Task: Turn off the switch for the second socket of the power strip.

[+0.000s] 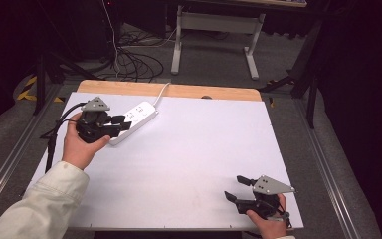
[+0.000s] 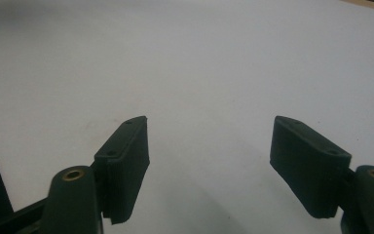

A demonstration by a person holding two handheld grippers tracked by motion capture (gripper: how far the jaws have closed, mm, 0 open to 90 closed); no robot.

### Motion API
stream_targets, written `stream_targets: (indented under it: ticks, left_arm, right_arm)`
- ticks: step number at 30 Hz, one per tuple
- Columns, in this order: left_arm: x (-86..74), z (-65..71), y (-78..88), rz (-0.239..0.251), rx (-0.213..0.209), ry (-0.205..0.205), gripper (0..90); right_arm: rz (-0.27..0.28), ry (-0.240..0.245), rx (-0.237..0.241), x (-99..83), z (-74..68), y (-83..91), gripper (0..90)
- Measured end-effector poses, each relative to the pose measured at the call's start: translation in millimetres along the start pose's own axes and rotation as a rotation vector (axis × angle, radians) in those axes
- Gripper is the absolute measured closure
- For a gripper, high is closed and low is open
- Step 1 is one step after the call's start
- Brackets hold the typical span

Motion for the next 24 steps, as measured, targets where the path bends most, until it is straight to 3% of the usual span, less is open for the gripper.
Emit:
stream_targets:
  ticks: [7,15,18,24]
  left_arm:
    - [9.8,-11.5,-14.8,-0.015,0.041,-0.026,73.5]
    - [15.1,-26.8,-35.6,-0.023,0.014,0.029,85.6]
    - [15.3,-35.2,-43.9,-0.006,0.015,0.013,89.4]
    - [13.0,-46.2,-56.7,-0.008,0.025,0.039,89.8]
  right_arm:
    - [-0.009,0.007,0.004,-1.1,0.0,-2.0,31.1]
    - [-0.004,-0.003,0.017,-1.9,-1.2,-0.5,30.4]
    - [0.001,-0.005,0.012,-1.7,-1.2,1.3,30.4]
    - [0.01,-0.003,0.011,-1.8,-2.4,4.0,30.6]
Point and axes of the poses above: each handheld gripper's, and its own axes: y roughly backward along the jaws, x roughly out of its top, z roughly to its right, the point moved 9 cm from there along -y, roughly forward along the jaws, and after that the axes turned 13 degrees about y, right-handed, at the moved point
